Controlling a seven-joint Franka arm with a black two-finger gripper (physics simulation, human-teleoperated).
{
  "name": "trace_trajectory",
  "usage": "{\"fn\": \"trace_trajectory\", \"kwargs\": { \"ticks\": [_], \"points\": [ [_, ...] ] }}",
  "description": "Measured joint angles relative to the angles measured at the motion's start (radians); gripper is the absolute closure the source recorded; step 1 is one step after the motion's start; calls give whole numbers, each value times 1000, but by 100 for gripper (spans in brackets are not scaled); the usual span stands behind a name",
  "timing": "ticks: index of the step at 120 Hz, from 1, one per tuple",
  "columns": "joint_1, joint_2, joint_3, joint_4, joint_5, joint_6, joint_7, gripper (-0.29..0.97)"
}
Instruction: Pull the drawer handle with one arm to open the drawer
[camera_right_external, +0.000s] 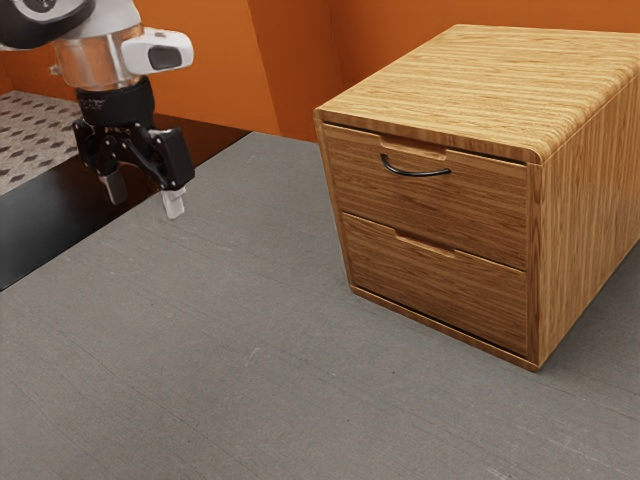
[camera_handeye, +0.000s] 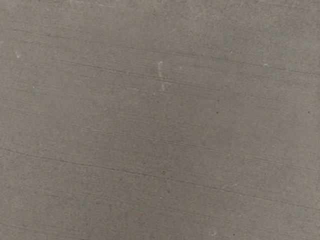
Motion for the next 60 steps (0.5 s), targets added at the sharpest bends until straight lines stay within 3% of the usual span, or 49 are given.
{"fn": "trace_trajectory", "kwargs": {
  "ticks": [28, 39, 50, 60],
  "points": [
    [-97, -14, 22, -15, 0, 146, 17, 0],
    [-137, -145, 23, -168, -3, 246, 110, 0],
    [-80, -249, 14, -329, -89, 399, 299, 0],
    [-72, -271, 12, -373, -146, 481, 468, 0]
  ]
}}
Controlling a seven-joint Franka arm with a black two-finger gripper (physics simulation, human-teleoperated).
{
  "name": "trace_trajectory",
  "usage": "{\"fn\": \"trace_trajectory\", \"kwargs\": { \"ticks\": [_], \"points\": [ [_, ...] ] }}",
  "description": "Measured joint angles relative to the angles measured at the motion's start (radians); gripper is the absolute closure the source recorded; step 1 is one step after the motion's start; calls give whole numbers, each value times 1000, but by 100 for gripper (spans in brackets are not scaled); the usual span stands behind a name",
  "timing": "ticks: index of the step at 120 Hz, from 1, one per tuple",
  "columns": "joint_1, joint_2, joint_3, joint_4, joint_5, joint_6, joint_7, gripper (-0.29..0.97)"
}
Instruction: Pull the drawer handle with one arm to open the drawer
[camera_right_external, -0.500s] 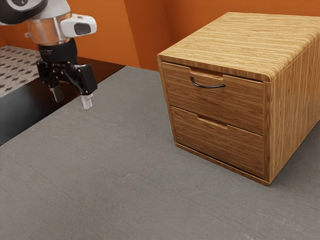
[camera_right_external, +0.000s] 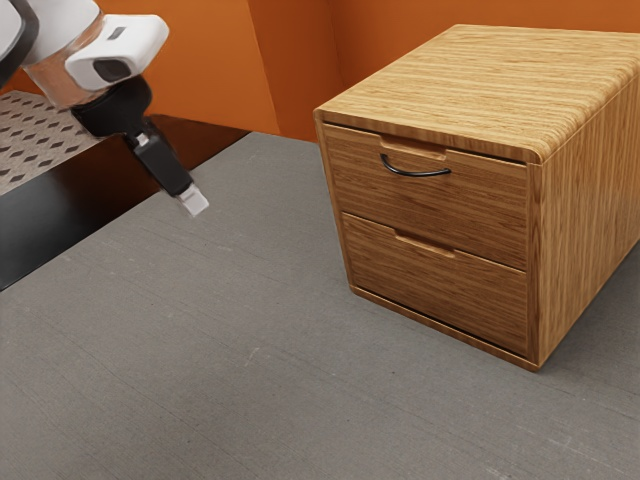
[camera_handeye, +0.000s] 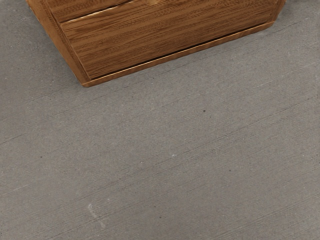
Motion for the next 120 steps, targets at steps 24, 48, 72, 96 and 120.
{"fn": "trace_trajectory", "kwargs": {
  "ticks": [24, 48, 72, 96, 120],
  "points": [
    [-2, 7, -41, -16, -25, 141, 385, 0],
    [-4, 43, -52, -24, -28, 211, 670, 0],
    [-4, 54, -84, -18, -36, 243, 862, 0],
    [-4, 97, -136, -25, -44, 339, 991, 0],
    [-17, 149, -200, -27, -49, 422, 1078, 0]
  ]
}}
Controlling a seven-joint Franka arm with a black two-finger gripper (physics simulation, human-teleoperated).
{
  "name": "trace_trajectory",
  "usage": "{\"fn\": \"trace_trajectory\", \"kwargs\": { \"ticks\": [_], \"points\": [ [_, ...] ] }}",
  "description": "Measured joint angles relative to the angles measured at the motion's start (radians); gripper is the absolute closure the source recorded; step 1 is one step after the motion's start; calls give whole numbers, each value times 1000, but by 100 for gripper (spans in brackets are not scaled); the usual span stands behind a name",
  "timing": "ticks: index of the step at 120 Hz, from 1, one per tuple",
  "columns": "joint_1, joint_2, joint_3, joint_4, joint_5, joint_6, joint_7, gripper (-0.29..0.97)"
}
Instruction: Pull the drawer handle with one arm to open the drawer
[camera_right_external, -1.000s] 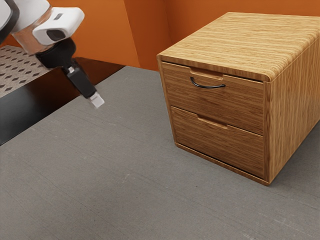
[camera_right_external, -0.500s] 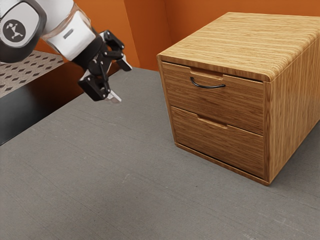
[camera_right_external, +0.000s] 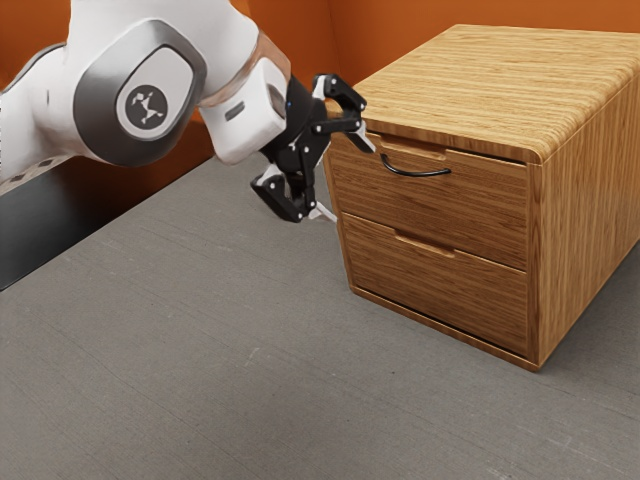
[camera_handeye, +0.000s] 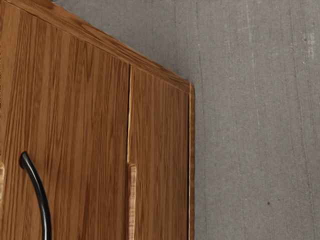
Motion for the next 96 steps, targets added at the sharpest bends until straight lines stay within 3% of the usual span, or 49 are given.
{"fn": "trace_trajectory", "kwargs": {
  "ticks": [8, 29, 74, 96],
  "points": [
    [4, -26, -2, -66, -6, 43, 19, 0],
    [7, -227, -2, -303, -14, 189, 58, 0],
    [8, -25, -2, -162, -33, 307, 108, 0],
    [13, 15, 3, -130, -31, 320, 122, 0]
  ]
}}
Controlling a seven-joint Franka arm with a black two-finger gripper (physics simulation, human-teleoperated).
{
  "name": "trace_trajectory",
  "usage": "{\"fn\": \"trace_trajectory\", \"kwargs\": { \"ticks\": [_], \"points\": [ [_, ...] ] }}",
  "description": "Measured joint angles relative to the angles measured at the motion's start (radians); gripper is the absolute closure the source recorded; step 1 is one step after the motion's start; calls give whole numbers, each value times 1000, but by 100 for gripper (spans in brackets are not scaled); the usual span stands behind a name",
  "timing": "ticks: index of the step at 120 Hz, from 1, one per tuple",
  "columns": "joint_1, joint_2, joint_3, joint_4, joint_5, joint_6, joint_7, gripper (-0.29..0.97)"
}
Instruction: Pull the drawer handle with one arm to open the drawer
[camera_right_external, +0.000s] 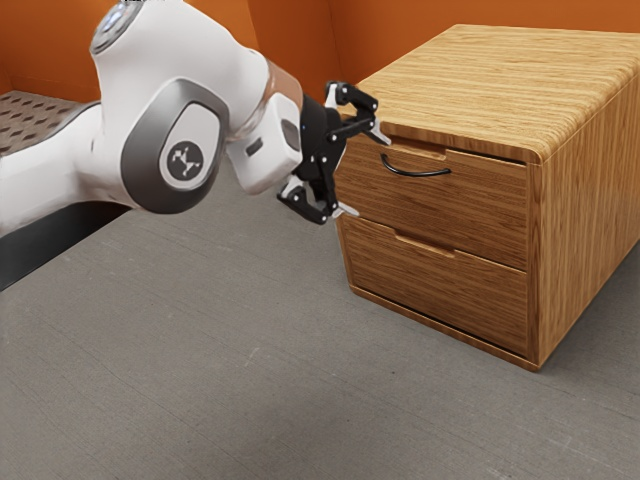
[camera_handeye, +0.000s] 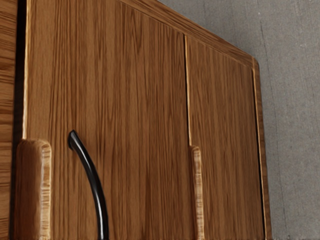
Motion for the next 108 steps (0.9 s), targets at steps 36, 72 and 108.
{"fn": "trace_trajectory", "kwargs": {
  "ticks": [36, 72, 108],
  "points": [
    [0, 45, -1, 1, -5, 9, 10, 0],
    [-6, 82, -1, 18, -7, 22, 11, 0],
    [-1, 118, -3, 34, -6, 34, 8, 0]
  ]
}}
